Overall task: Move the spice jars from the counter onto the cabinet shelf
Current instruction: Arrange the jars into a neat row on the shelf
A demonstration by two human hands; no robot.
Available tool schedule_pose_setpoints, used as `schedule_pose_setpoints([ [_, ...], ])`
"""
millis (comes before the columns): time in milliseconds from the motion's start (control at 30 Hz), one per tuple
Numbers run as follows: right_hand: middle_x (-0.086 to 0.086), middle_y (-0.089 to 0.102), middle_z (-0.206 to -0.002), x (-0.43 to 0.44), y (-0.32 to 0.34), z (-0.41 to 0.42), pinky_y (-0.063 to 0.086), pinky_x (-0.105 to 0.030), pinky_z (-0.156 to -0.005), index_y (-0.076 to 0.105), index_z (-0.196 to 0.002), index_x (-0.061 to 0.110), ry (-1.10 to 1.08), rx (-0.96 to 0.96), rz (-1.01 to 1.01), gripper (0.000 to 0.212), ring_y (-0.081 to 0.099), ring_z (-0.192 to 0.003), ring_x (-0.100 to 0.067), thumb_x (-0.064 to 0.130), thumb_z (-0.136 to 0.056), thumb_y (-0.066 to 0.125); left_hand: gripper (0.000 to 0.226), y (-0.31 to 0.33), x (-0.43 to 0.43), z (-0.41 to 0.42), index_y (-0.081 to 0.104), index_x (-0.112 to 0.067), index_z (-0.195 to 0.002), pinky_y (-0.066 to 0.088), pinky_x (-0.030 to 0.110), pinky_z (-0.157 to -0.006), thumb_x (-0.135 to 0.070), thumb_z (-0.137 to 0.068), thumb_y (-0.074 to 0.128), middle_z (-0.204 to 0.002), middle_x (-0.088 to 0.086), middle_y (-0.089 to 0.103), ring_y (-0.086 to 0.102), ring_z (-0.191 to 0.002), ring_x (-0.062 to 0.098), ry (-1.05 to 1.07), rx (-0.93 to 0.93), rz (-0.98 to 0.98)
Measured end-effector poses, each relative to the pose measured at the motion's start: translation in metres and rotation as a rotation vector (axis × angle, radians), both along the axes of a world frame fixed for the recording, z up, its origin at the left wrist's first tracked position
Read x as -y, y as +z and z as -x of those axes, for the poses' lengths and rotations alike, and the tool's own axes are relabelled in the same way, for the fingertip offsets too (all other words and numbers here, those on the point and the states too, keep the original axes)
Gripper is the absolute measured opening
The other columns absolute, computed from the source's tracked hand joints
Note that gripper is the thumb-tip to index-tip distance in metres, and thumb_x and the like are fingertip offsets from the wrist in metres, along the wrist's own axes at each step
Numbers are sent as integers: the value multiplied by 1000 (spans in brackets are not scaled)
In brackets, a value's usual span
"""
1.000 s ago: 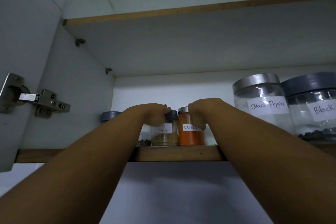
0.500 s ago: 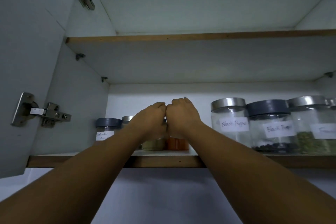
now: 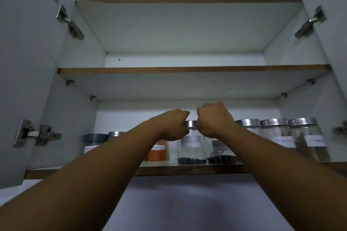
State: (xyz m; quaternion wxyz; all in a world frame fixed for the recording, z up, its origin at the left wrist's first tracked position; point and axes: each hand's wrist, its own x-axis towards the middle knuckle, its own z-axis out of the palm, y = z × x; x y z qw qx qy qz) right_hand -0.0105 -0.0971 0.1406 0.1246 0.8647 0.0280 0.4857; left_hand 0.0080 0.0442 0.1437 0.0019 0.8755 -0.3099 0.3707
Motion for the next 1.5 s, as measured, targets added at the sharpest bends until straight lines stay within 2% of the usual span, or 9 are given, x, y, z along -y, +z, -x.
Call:
schedule_pose_setpoints([
  [167,-10,53,-120,43,-11,12,25,-47,-108,45,-123,14,-69,-184,-25,38,53,-110,-28,23,-87,51,38,6,30,2,43,-6,-127,45,41,-94,-18,-92,51,-122,15,55,53,-109,29,135,-3,-99],
  [333,-10,45,-117,51,-15,14,41,-31,-74,52,-122,16,-21,-249,14,38,55,-96,-27,12,-84,52,22,10,39,-1,57,-5,-109,43,30,-79,-3,-89,47,-109,13,61,56,-96,26,230,40,-126],
  [433,-10,49,-115,50,-14,10,41,-32,-79,54,-117,14,-36,-223,50,34,55,-98,-27,10,-84,52,28,17,37,-3,62,-7,-116,47,33,-90,-4,-92,47,-112,10,65,59,-101,25,215,64,-124],
  [567,-8,59,-109,45,-13,0,33,-40,-104,59,-109,13,-54,-196,117,27,57,-100,-24,8,-83,53,31,23,32,-13,63,-11,-117,47,34,-94,-3,-91,48,-117,7,65,59,-104,23,201,35,-108],
  [733,-9,55,-109,40,-17,-20,39,-31,-69,47,-117,10,-14,-201,39,36,46,-80,-20,12,-83,58,31,21,33,-36,63,-11,-117,46,30,-91,-3,-91,49,-118,7,65,59,-104,22,194,55,-100],
  [1067,-10,51,-123,25,-9,-72,40,-33,-75,40,-129,7,-161,-355,16,47,54,-106,-26,10,-85,55,27,13,33,-98,64,-8,-106,46,30,-82,-1,-90,44,-106,10,65,59,-96,26,247,83,-154],
  [1200,-12,44,-135,17,0,-97,40,-43,-98,37,-135,8,-261,-481,-2,49,47,-122,-32,15,-89,52,30,11,30,-118,62,-8,-110,44,30,-81,1,-89,43,-111,10,64,57,-99,26,260,60,-158],
  [1333,-9,53,-102,15,8,-121,42,-33,-76,53,-122,7,-248,-494,-65,35,52,-89,-25,13,-87,51,21,17,25,-135,62,-6,-104,43,31,-77,-7,-91,45,-107,11,63,54,-88,24,276,24,-206],
  [1500,-8,55,-123,15,3,-138,39,-30,-72,49,-127,9,-285,-496,-28,38,56,-106,-24,15,-90,51,36,15,25,-153,48,-11,-129,43,35,-93,-8,-95,40,-125,11,56,53,-112,28,333,-6,-225],
])
